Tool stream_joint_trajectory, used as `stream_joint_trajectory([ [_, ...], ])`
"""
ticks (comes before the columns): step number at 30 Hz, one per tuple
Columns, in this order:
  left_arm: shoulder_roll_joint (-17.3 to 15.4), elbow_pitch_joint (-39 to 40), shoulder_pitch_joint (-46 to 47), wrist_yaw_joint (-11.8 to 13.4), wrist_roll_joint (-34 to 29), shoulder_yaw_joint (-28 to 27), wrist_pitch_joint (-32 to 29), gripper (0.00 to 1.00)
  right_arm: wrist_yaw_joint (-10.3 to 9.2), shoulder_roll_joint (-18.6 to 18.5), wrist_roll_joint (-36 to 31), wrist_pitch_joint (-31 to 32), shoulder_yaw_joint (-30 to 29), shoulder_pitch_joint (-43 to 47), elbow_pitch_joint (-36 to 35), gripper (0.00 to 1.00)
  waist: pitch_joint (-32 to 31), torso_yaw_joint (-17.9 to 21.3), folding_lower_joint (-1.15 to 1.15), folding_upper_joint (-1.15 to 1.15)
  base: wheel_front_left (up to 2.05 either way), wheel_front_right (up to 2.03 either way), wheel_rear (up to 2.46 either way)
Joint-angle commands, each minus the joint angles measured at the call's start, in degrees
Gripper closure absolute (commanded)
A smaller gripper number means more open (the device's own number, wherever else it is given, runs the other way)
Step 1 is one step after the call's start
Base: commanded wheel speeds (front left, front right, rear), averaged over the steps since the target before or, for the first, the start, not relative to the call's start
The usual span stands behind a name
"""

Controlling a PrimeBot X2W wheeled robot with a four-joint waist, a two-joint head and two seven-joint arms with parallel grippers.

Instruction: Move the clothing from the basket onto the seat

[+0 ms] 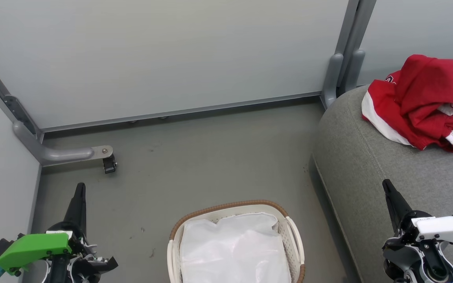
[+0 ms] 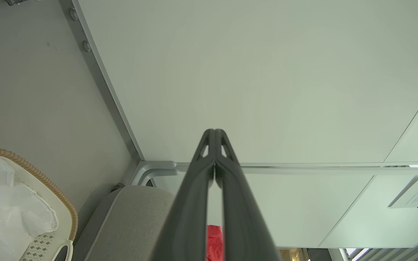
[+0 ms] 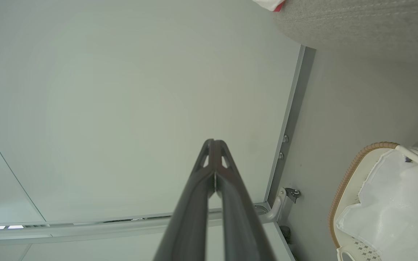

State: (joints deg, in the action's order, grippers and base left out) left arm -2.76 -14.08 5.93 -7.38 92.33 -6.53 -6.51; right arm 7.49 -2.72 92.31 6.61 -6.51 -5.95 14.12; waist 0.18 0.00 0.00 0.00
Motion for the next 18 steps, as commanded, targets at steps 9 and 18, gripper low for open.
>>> stream_joint_trajectory([
  [9,-0.2,0.1,0.6,-0.2,0.2,-0.1,-0.3,1.0,0.0,-0.3,0.2,0.1,-0.1,-0.5,-0.2,1.0,0.0,0.0,0.0,0.0,0.0,0.0,0.0],
  [18,-0.2,0.1,0.6,-0.2,0.2,-0.1,-0.3,1.0,0.0,-0.3,0.2,0.1,-0.1,-0.5,-0.2,1.0,0.0,0.0,0.0,0.0,0.0,0.0,0.0],
])
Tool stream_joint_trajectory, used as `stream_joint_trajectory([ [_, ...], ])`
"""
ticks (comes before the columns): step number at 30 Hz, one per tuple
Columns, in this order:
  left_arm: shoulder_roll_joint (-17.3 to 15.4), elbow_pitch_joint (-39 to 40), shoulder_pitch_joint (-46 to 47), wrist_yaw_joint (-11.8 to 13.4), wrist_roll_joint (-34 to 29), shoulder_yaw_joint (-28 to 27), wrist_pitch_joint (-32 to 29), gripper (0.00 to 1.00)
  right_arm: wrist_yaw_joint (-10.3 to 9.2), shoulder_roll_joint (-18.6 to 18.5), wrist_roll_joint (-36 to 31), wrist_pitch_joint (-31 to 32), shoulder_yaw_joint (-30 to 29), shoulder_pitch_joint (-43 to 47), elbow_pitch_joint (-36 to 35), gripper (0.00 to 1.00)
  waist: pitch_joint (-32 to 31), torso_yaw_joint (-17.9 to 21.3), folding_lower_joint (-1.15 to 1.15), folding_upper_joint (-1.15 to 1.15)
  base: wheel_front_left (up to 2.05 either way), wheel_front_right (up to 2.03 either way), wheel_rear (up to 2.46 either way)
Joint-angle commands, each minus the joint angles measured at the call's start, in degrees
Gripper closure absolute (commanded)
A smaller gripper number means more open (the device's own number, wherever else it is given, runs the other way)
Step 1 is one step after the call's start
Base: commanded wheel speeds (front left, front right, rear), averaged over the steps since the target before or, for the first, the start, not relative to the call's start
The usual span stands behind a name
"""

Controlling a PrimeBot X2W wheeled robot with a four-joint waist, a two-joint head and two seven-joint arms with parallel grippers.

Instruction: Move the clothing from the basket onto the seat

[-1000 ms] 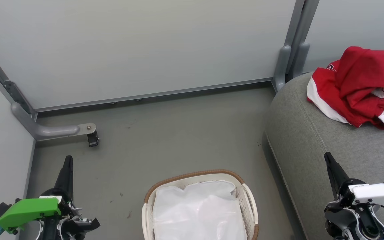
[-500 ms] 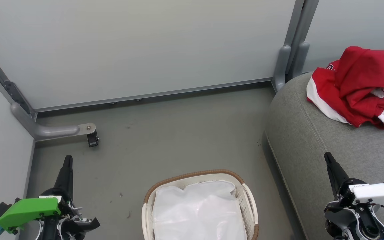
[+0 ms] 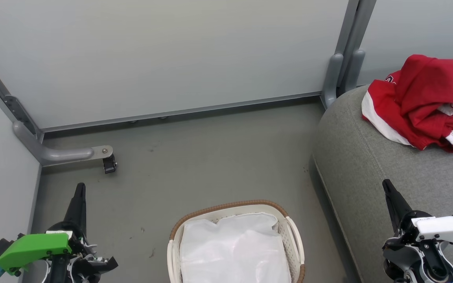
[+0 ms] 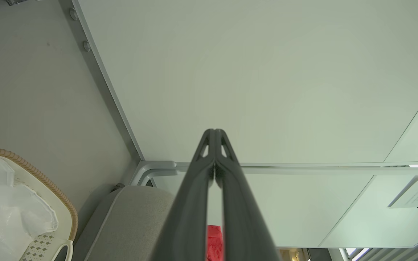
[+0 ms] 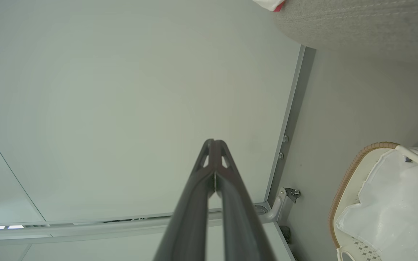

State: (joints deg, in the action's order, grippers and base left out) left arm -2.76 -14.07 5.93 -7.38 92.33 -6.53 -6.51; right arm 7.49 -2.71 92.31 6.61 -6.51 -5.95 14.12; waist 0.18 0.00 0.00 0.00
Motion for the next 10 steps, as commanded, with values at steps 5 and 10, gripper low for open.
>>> stream_joint_trajectory([
  [5,-0.2,0.1,0.6,-0.2,0.2,-0.1,-0.3,1.0,0.0,-0.3,0.2,0.1,-0.1,-0.5,-0.2,1.0,0.0,0.0,0.0,0.0,0.0,0.0,0.0],
  [10,-0.2,0.1,0.6,-0.2,0.2,-0.1,-0.3,1.0,0.0,-0.3,0.2,0.1,-0.1,-0.5,-0.2,1.0,0.0,0.0,0.0,0.0,0.0,0.0,0.0],
])
